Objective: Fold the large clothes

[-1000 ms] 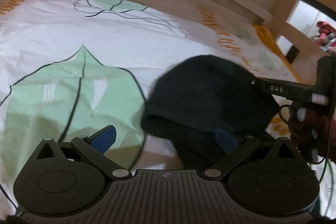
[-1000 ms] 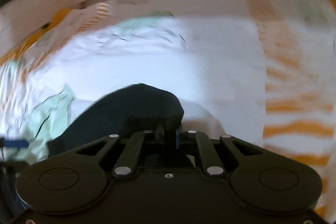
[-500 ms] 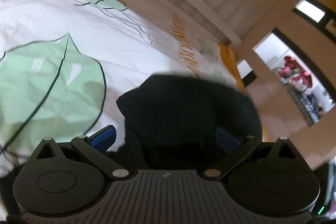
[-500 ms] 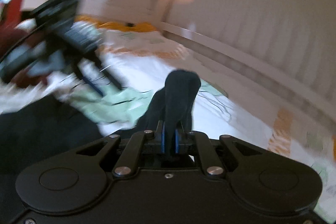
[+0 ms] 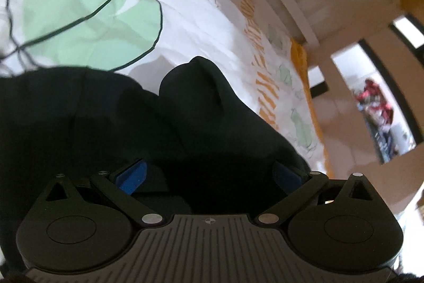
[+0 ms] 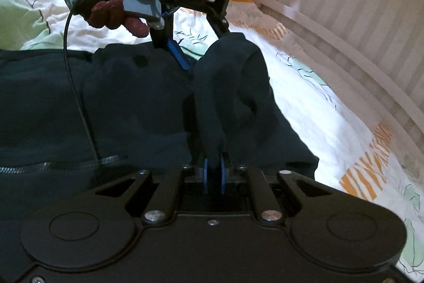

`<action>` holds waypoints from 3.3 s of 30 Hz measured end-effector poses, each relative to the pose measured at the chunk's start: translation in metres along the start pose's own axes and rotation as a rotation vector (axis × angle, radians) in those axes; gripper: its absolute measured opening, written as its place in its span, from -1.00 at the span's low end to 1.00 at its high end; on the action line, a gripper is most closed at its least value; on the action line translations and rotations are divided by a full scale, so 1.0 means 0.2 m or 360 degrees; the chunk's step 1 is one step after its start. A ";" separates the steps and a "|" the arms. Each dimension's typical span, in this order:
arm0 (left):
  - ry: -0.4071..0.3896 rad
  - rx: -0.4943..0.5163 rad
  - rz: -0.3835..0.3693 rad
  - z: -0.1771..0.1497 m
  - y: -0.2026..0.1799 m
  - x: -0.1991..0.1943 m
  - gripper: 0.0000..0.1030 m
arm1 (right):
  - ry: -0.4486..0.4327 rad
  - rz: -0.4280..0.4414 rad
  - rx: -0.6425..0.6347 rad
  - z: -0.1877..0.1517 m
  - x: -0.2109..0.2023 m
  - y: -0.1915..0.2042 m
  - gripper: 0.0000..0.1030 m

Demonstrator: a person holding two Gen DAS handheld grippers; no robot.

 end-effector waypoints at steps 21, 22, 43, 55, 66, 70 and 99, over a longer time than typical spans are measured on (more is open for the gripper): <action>0.0040 0.0089 0.0142 -0.02 0.00 0.01 0.98 | 0.0053 0.0093 0.1241 0.04 -0.04 -0.26 0.14; 0.0054 0.0089 0.0148 -0.03 0.01 0.02 0.97 | 0.0066 0.0111 0.1364 0.03 -0.02 -0.29 0.15; -0.0185 0.0467 0.0050 -0.13 -0.43 -0.16 -0.72 | -0.0113 -0.0112 0.1500 0.35 0.04 -0.63 -0.66; 0.0031 0.0604 0.0299 -0.39 -0.24 0.00 -0.64 | 0.0188 -0.0170 0.1771 -0.14 0.21 -0.42 -0.49; -0.0077 0.0498 0.0309 -0.33 -0.19 -0.09 -0.26 | -0.0019 -0.0407 0.1621 -0.06 0.06 -0.40 0.07; -0.0093 0.0494 0.0320 -0.33 -0.20 -0.09 -0.26 | -0.0067 -0.0444 0.1486 0.03 0.07 -0.39 0.06; -0.0193 0.0642 0.0635 -0.28 -0.11 -0.16 0.63 | 0.0027 -0.0366 0.1428 -0.04 0.16 -0.29 0.10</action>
Point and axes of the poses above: each gripper's, at about its wrist camera, not at the fingertips, and x roughly the way its jaws point, y to its left, z to its top, the point moved 8 cm from there along x, roughly the way its jaws point, and after that the axes turned 13 degrees about x, right-handed, at the moved point
